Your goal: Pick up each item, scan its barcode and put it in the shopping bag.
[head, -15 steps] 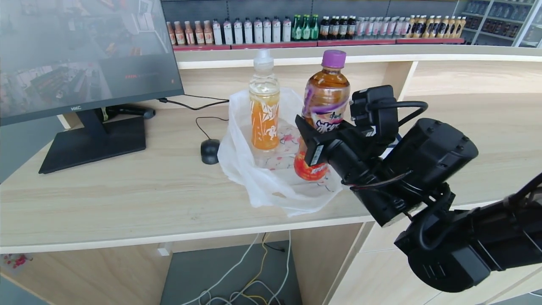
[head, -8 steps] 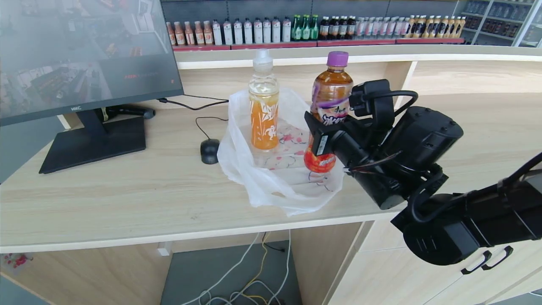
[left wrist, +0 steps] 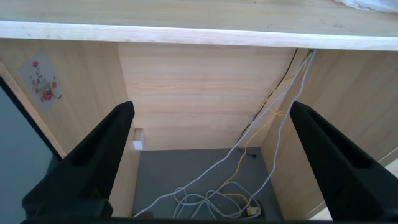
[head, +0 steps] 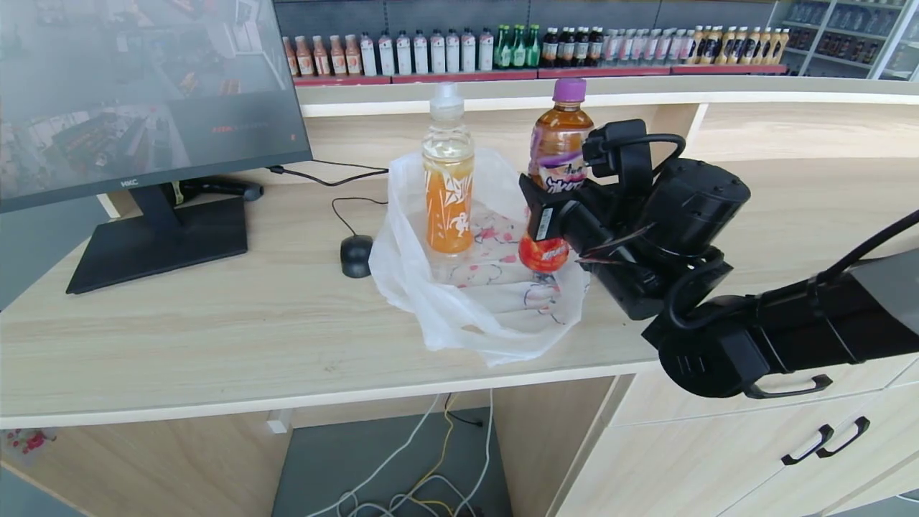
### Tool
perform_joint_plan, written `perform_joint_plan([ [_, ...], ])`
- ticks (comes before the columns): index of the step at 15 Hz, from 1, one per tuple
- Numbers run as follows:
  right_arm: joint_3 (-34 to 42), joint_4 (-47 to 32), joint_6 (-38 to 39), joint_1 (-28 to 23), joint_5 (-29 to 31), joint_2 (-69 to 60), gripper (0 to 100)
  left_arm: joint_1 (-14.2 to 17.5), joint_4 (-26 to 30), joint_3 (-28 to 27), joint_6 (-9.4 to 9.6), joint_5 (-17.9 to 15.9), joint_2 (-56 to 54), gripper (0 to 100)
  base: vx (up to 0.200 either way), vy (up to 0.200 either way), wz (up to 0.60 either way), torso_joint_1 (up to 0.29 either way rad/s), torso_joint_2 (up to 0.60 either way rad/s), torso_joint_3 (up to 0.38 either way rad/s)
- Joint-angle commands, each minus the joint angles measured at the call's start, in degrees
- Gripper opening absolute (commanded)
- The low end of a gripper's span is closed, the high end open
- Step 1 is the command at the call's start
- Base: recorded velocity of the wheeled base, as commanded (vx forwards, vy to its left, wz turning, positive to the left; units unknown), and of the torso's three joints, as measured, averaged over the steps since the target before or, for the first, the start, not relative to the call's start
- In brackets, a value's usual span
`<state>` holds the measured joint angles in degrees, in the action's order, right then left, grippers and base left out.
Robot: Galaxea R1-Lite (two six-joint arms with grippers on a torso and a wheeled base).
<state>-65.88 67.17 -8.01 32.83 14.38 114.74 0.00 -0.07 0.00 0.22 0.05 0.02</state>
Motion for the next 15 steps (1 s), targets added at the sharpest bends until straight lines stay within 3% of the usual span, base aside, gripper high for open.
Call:
perform_joint_plan([
  [1,-1.7,0.0,0.1,-0.8,0.0,2.5,0,0.0,0.0,0.0,0.04,0.0,0.0,100,0.0,0.0,0.0,0.0,0.0,0.0],
  [15,-4.2,0.2,1.9,-1.6,-0.3,8.0,0,0.1,0.0,0.0,-0.04,0.0,0.0,100,0.0,0.0,0.0,0.0,0.0,0.0],
])
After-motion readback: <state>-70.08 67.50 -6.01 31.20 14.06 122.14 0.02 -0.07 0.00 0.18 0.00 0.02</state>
